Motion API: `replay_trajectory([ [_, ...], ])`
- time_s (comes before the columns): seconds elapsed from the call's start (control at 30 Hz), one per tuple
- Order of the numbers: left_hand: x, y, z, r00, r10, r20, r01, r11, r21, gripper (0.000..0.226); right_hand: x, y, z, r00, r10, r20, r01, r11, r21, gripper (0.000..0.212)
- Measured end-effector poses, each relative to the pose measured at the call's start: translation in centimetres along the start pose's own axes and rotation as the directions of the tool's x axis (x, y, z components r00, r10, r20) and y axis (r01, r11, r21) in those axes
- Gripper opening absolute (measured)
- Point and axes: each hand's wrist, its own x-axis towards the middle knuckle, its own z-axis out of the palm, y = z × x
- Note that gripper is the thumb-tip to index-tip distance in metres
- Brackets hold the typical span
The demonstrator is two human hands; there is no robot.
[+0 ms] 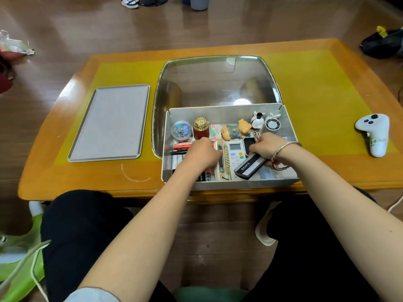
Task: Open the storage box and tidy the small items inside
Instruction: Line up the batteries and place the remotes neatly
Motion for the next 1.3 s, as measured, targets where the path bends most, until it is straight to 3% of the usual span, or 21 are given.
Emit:
replay_trajectory([
  [0.3,-0.1,-0.2,0.6,0.999,-0.025,0.039,0.025,1.0,0.015,0.03,0.9,0.2,0.5,0.991,0.095,0.093,-0.095,0.995,-0.008,0.014],
  [0.73,-0.6,-0.8,1.2,1.0,0.023,-0.012,-0.023,0.999,0.036,0.021,0.5,-0.2,0.7,0.991,0.065,0.121,-0.052,0.993,-0.107,0.022],
  [0.83,-0.7,-0.8,1.2,0.999,0.042,-0.033,-0.041,0.998,0.052,0.031,0.3,-0.2,0.6,0.988,0.067,0.141,-0.052,0.993,-0.106,0.024],
  [1.03,-0.9,-0.7,1.1,0.999,0.041,-0.002,-0.041,0.998,0.046,0.034,-0.1,0.0,0.5,0.983,0.089,0.158,-0.084,0.996,-0.039,0.024],
  [1.3,-1.0,-1.0,1.2,0.997,0.061,0.039,-0.064,0.995,0.082,0.032,0.1,0.0,0.5,0.986,0.084,0.147,-0.071,0.994,-0.089,0.024],
])
